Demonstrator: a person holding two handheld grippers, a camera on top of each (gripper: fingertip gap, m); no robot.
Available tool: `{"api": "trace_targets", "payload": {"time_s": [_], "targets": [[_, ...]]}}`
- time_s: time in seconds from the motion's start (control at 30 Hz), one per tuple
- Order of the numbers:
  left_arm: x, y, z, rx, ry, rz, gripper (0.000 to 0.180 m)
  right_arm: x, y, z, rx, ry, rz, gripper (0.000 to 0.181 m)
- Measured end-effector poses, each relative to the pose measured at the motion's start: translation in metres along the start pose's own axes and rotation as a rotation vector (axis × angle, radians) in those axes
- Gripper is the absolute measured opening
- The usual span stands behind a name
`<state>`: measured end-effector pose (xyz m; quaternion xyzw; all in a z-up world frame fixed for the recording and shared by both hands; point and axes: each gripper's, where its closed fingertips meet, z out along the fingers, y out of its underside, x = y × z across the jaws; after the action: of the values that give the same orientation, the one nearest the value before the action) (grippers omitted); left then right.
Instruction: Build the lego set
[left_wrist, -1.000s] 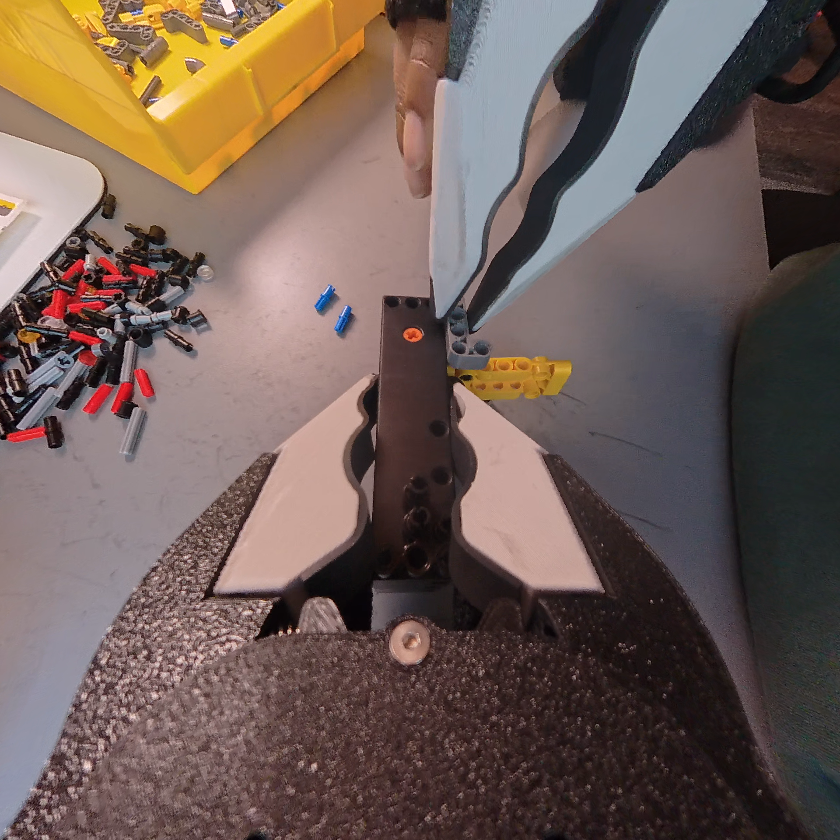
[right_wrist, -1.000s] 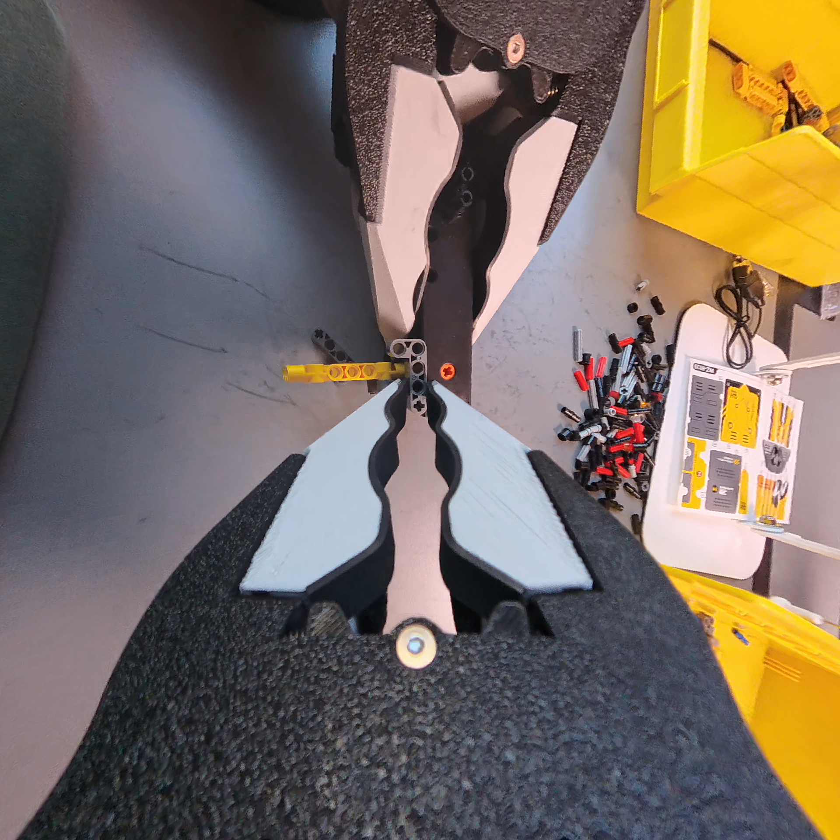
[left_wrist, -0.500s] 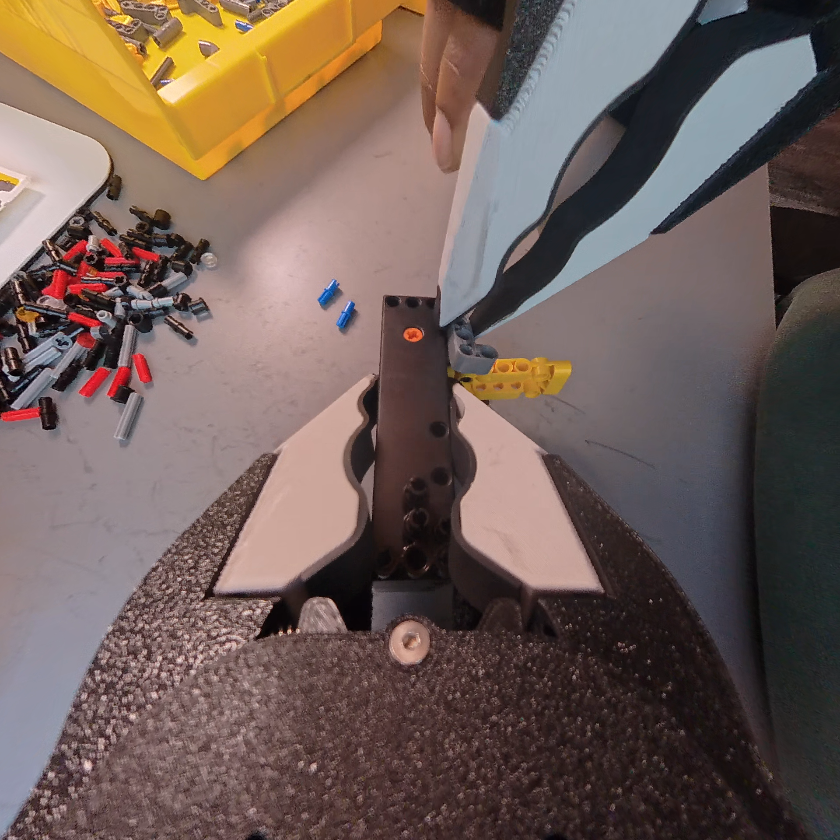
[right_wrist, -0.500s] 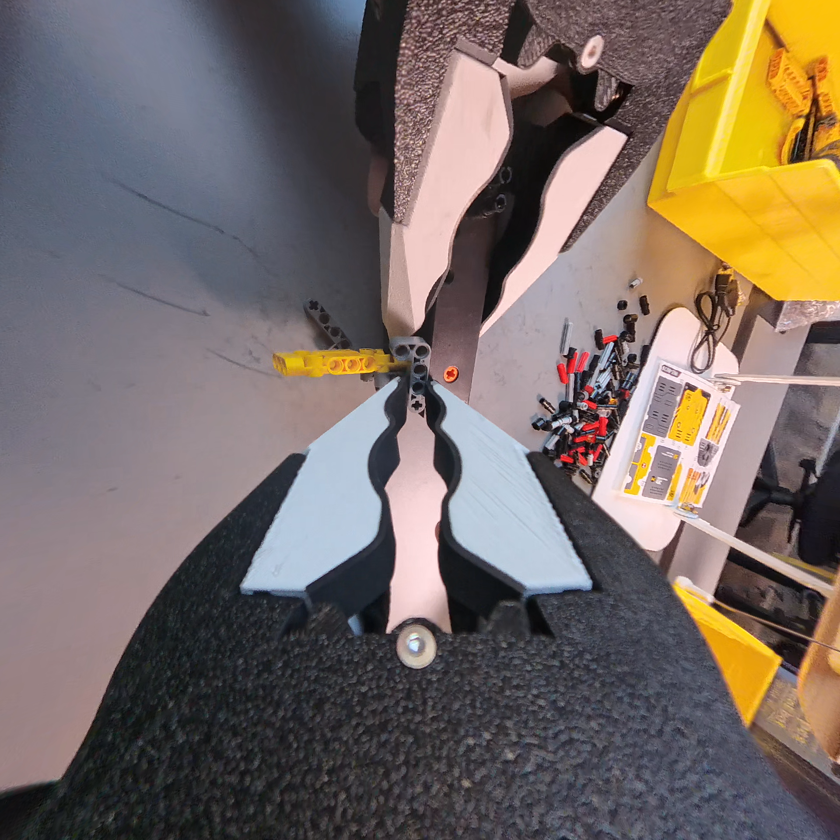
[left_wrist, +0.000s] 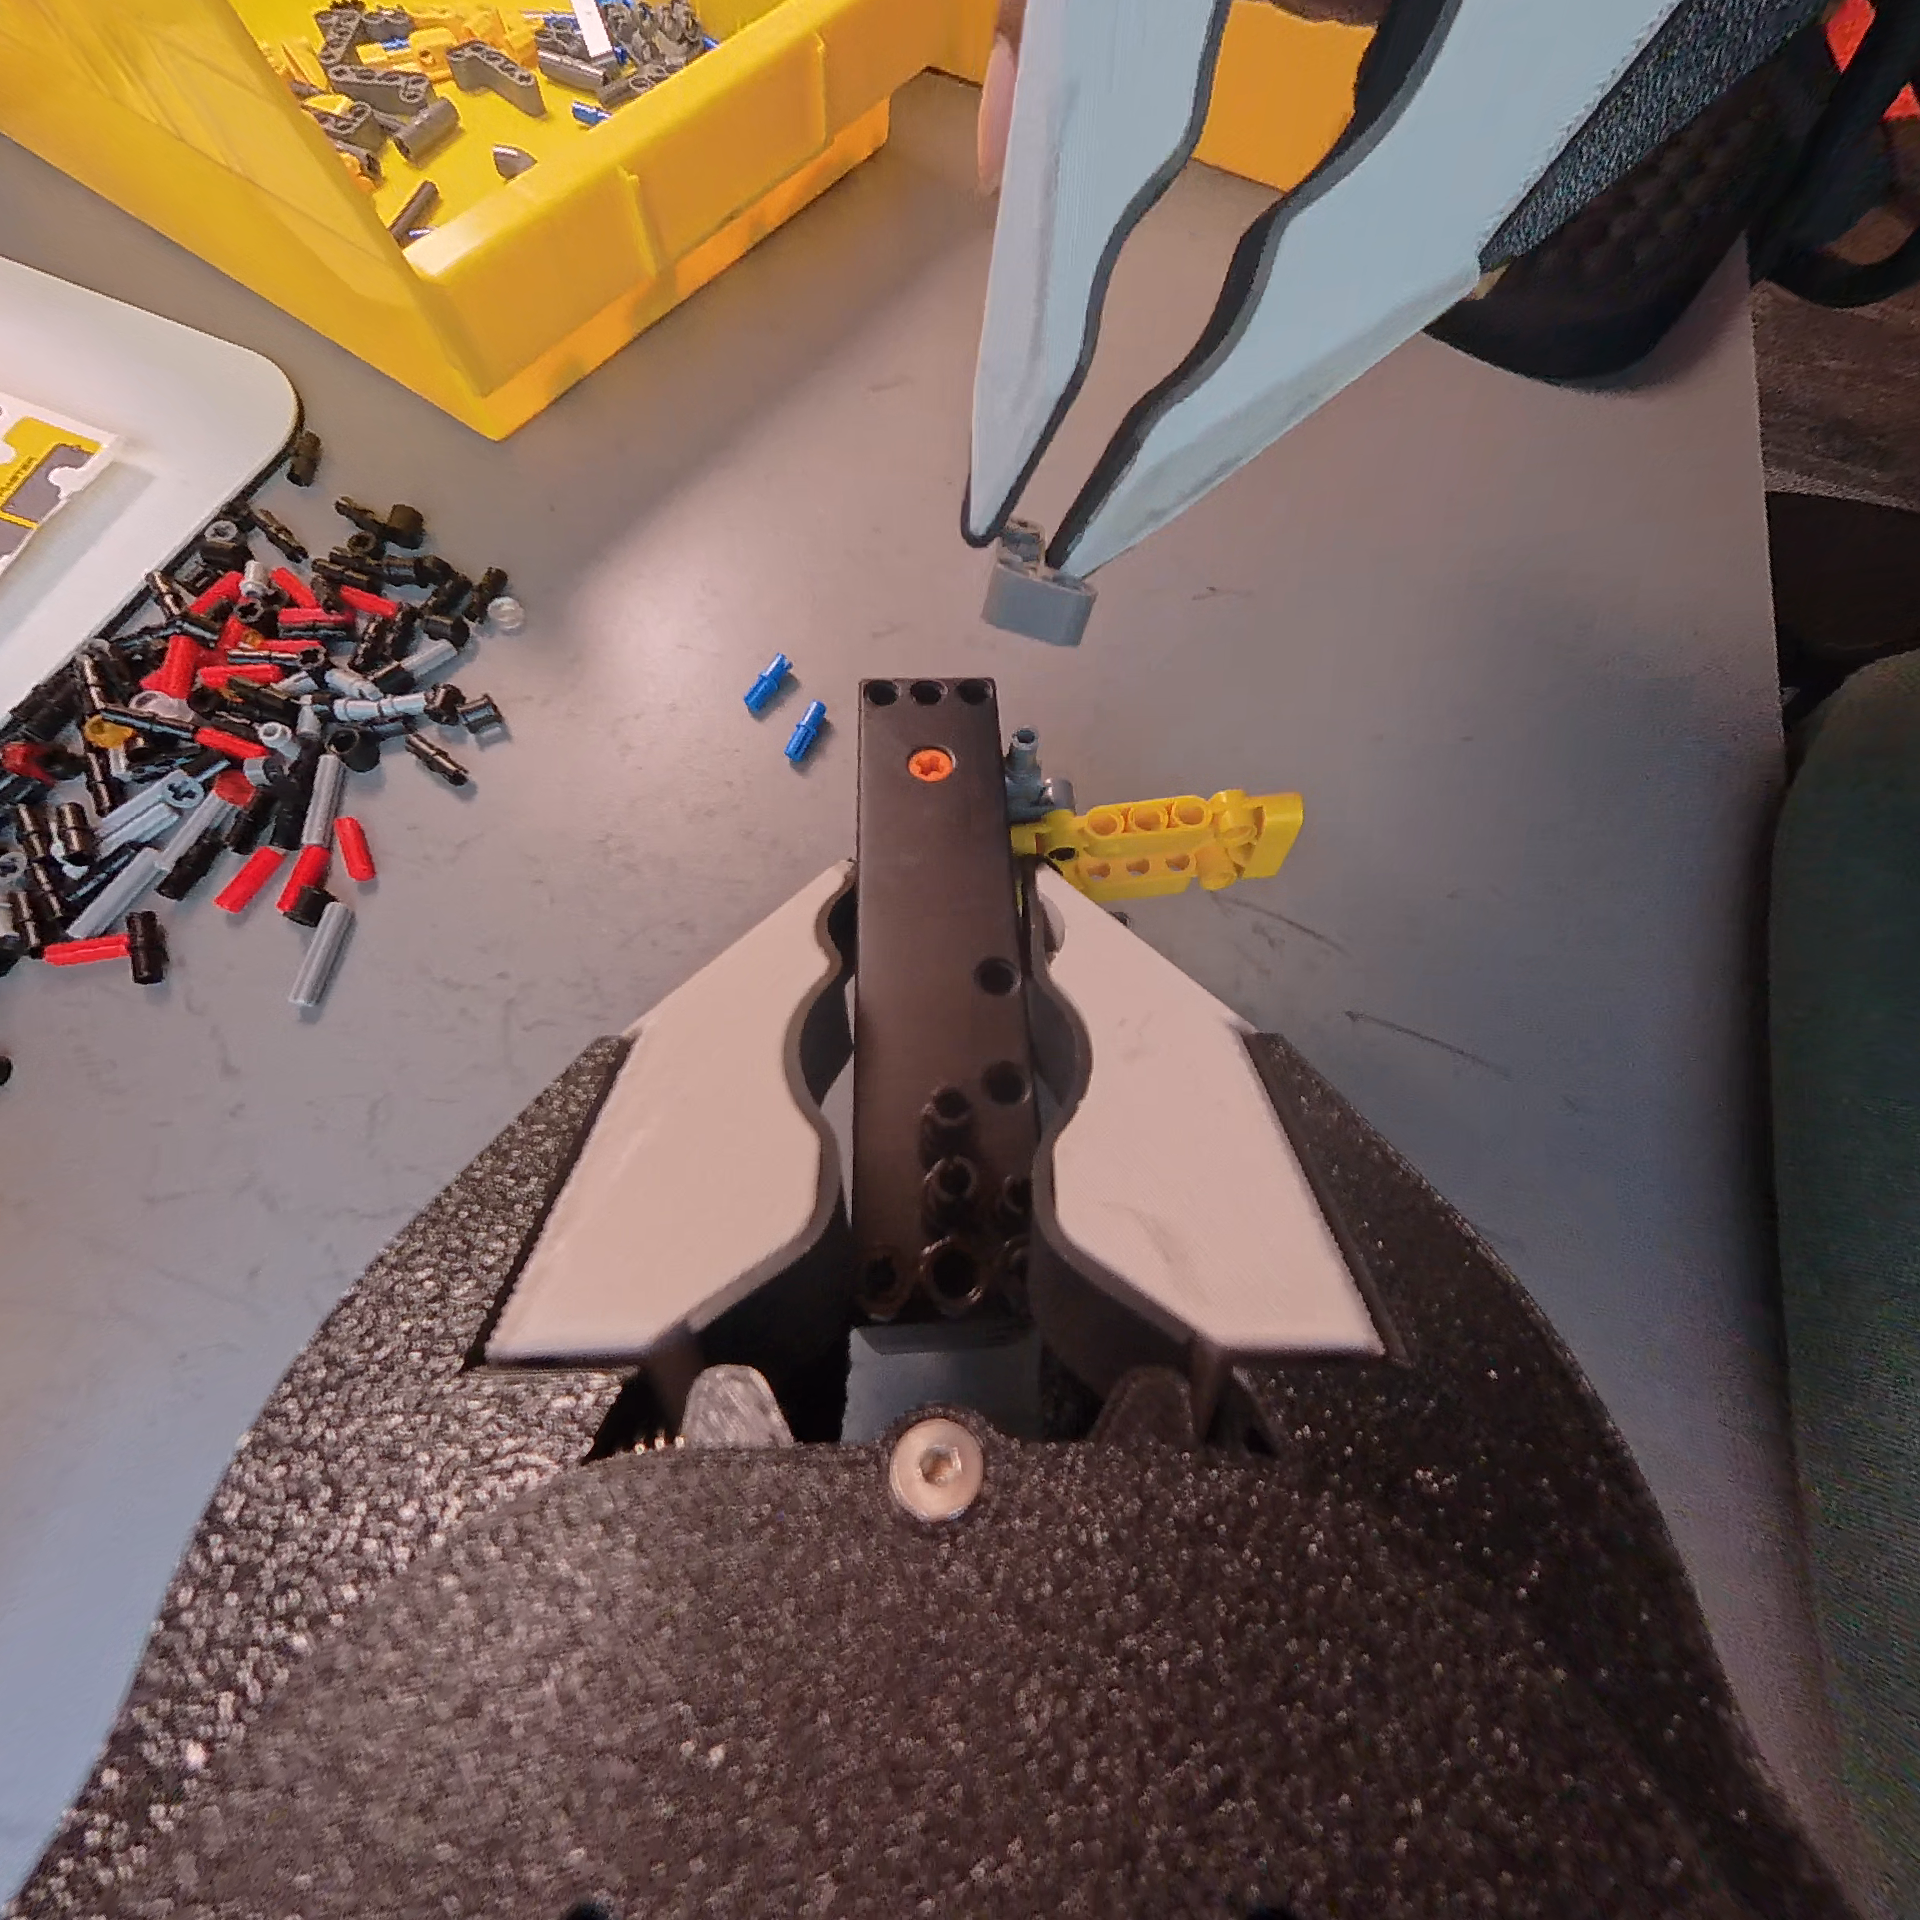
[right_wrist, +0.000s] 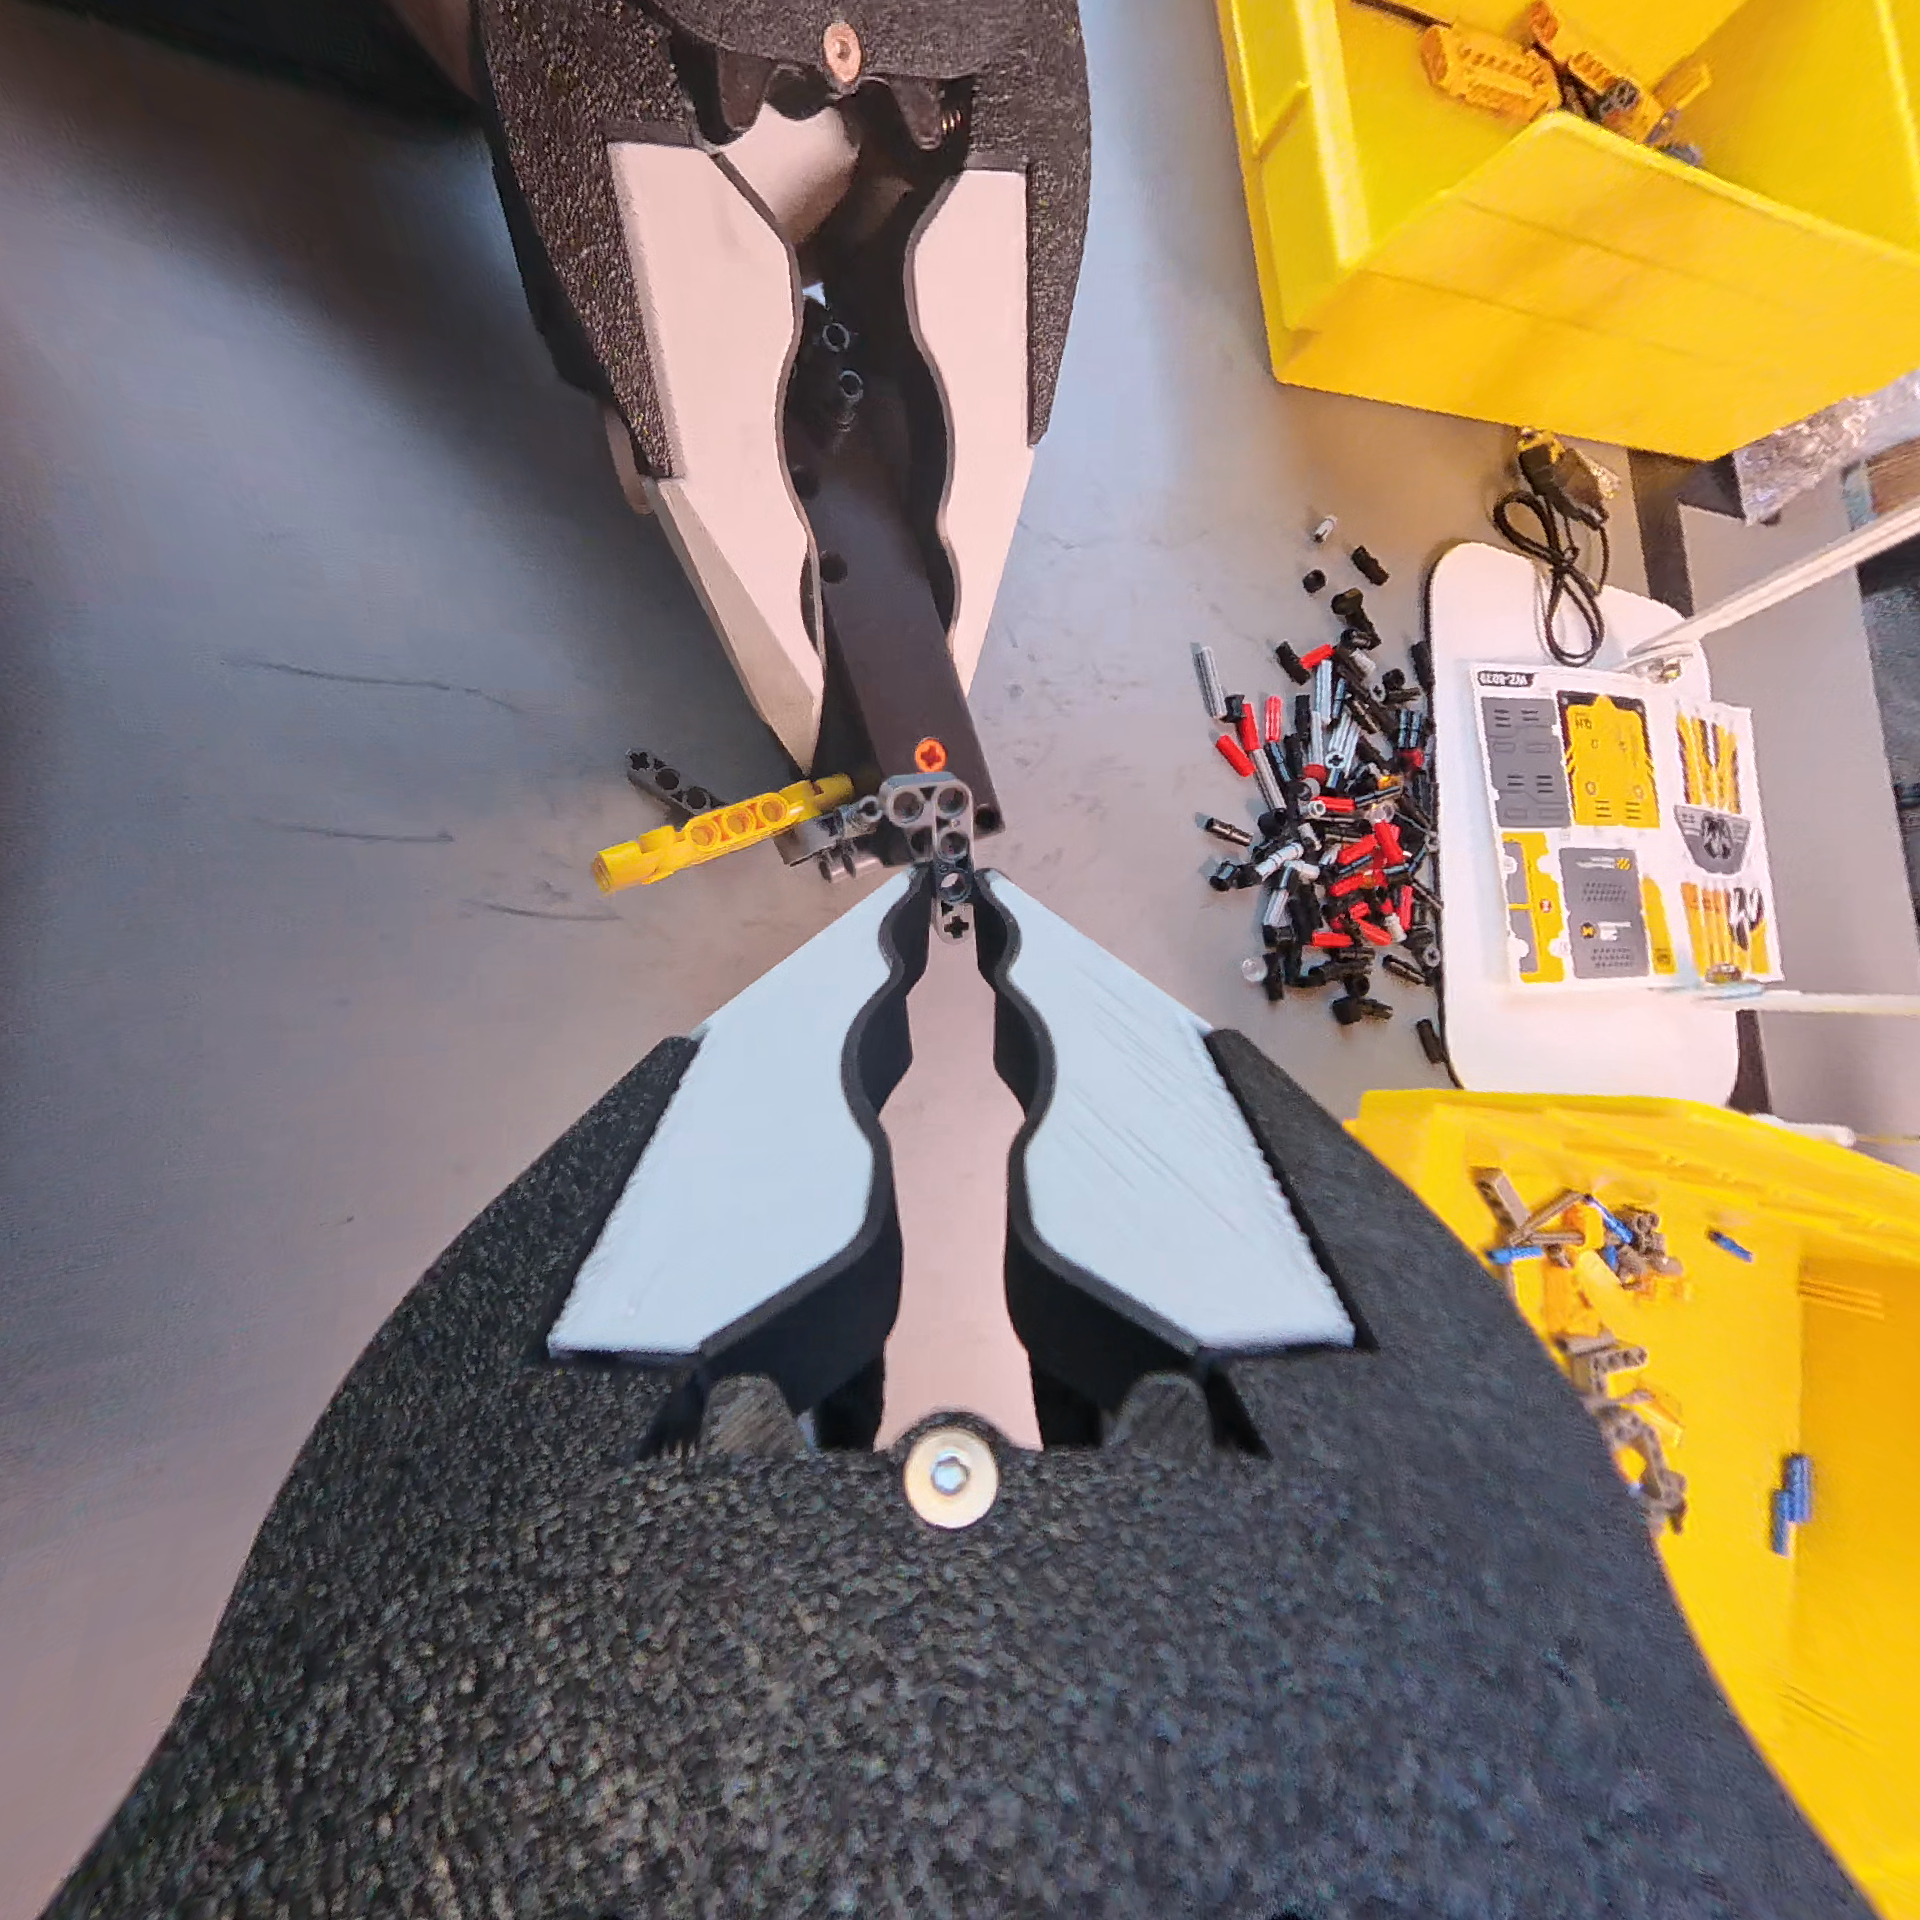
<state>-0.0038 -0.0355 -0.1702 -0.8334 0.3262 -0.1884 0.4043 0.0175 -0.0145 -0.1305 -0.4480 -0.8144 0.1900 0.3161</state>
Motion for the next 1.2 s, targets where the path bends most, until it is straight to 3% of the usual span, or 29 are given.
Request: {"api": "trace_targets", "payload": {"time_s": [0.33, 0.47, 0.83, 0.93, 1.2], "targets": [[0.0, -0.004, -0.001, 0.02, -0.024, 0.037, 0.041, -0.014, -0.002, 0.009, -0.05, -0.02, -0.078, 0.007], [0.003, -0.014, -0.007, 0.074, -0.015, 0.055, 0.04, -0.018, -0.003, 0.013, -0.082, -0.055, -0.099, 0.007], [0.006, -0.01, 0.002, 0.058, -0.008, 0.096, 0.034, -0.019, 0.002, 0.018, -0.111, -0.098, -0.096, 0.008], [0.004, -0.009, 0.0, 0.061, -0.013, 0.128, 0.026, -0.011, 0.004, 0.01, -0.076, -0.105, -0.041, 0.006], [0.009, -0.009, -0.003, 0.108, 0.023, 0.286, 0.026, 0.005, 0.045, -0.005, 0.0, -0.036, 0.138, 0.006]]}}
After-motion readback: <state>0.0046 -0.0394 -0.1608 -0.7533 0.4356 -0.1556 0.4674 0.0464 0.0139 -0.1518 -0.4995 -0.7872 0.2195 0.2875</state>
